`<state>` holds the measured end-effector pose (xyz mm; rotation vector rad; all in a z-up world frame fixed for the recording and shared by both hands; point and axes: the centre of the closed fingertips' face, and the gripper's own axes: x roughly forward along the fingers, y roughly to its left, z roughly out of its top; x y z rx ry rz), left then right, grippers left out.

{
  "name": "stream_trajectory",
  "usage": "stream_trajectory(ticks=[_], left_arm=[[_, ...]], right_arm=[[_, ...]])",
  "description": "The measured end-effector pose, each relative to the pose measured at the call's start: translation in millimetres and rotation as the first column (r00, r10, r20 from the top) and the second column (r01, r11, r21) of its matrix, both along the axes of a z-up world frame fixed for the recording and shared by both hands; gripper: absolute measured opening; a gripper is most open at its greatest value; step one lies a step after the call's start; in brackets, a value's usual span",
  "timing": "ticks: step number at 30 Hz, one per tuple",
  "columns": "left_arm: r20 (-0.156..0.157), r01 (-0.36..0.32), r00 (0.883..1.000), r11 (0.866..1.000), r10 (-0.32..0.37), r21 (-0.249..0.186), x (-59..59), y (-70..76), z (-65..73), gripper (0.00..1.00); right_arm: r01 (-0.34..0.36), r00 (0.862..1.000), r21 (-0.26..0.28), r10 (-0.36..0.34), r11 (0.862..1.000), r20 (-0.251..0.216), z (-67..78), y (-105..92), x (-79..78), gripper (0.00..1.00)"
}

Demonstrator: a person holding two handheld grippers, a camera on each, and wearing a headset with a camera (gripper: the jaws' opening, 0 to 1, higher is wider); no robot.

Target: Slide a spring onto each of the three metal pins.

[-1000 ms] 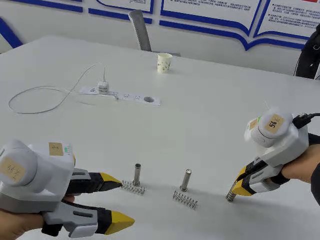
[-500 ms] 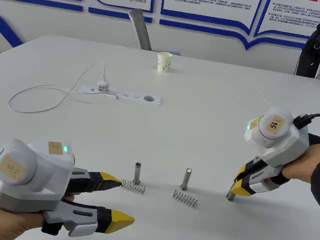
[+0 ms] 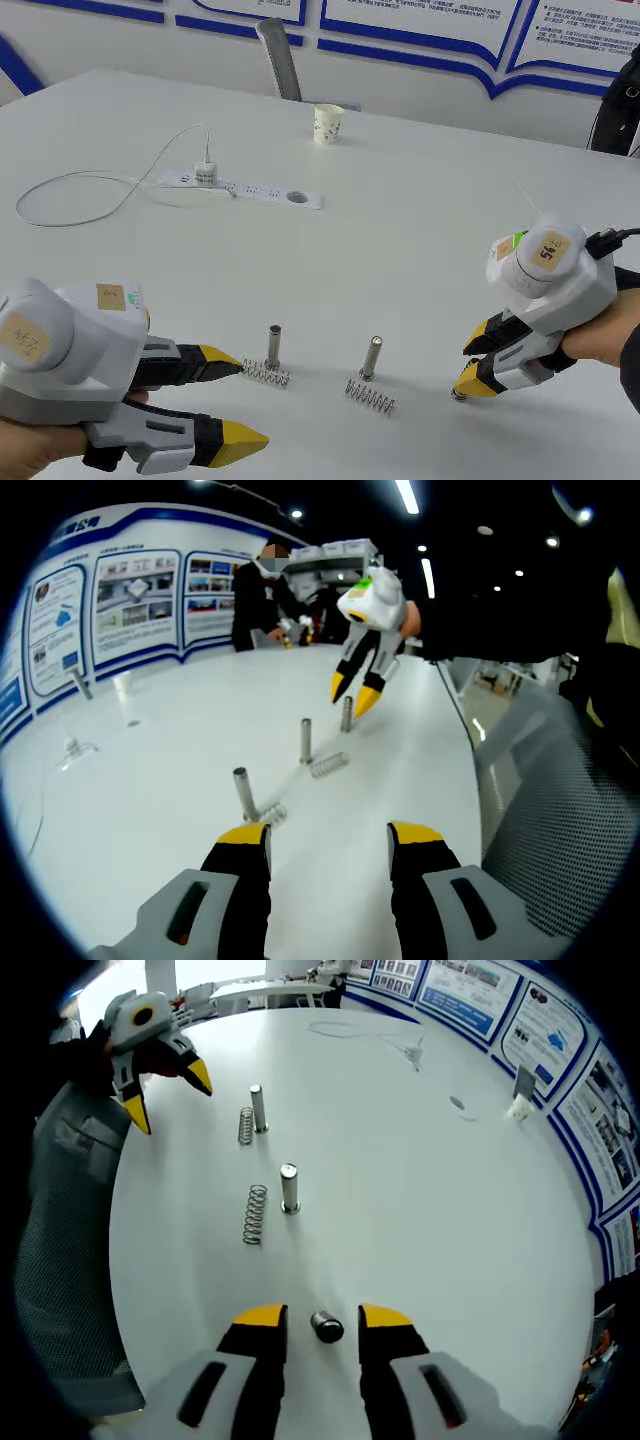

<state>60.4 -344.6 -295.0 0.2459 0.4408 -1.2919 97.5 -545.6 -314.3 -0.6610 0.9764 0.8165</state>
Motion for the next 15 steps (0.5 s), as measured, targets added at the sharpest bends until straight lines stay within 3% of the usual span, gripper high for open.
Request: stream_trajectory(ticks=[15], left_arm=[[-0.001, 0.000, 1.000, 1.000, 0.000, 0.003, 0.6, 0.8, -1.2, 0.48]], right_arm=[[-0.035, 0.999, 0.017, 0.034, 0.999, 0.008, 3.2, 19.2, -1.9, 0.29]])
